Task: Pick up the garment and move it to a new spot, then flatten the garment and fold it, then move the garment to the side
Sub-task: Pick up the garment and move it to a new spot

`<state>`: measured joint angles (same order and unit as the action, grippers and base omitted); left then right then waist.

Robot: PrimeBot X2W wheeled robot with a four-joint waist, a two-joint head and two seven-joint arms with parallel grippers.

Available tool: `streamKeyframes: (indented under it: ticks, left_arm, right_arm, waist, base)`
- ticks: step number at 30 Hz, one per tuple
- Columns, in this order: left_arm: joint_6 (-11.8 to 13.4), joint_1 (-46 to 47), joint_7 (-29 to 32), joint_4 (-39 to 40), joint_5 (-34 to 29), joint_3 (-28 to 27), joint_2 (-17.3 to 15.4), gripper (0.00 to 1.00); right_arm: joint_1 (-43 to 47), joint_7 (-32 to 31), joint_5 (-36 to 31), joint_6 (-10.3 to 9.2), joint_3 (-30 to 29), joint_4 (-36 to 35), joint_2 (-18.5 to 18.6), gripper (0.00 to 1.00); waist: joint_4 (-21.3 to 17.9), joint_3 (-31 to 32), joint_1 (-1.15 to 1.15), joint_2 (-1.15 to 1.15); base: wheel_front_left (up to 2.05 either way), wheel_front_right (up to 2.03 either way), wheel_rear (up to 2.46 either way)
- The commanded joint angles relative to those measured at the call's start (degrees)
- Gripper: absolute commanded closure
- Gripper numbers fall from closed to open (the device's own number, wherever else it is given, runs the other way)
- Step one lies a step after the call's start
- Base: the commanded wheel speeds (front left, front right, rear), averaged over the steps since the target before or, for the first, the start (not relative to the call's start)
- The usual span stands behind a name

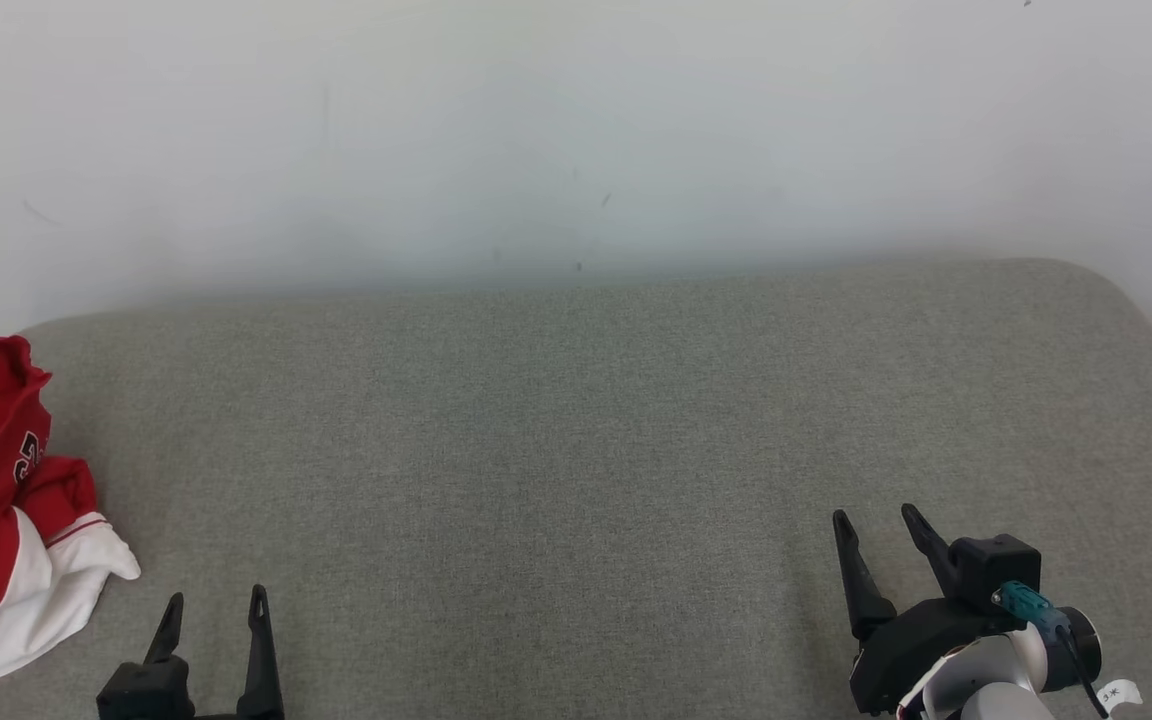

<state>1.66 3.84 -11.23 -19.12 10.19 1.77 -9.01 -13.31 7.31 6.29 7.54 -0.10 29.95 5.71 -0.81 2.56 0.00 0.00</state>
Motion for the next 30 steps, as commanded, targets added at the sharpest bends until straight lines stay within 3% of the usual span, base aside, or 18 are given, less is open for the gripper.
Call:
streamKeyframes:
  ticks: [1, 30]
  left_arm:
    - [0.1, -0.4, 0.0, 0.1, 0.3, 0.0, -0.2, 0.00]
    - [1.1, -1.6, -0.7, 1.4, 2.0, 1.2, -0.9, 0.00]
  right_arm:
    - [-0.4, 0.1, -0.3, -0.10, -0.1, 0.0, 0.0, 0.00]
    - [0.3, 1.9, -1.3, -0.10, -0.8, 0.0, -0.6, 0.00]
  waist:
    - [0.0, 0.1, 0.00, 0.00]
    - [0.2, 0.5, 0.00, 0.00]
  base:
    - [0.00, 0.00, 0.00]
    - [0.00, 0.00, 0.00]
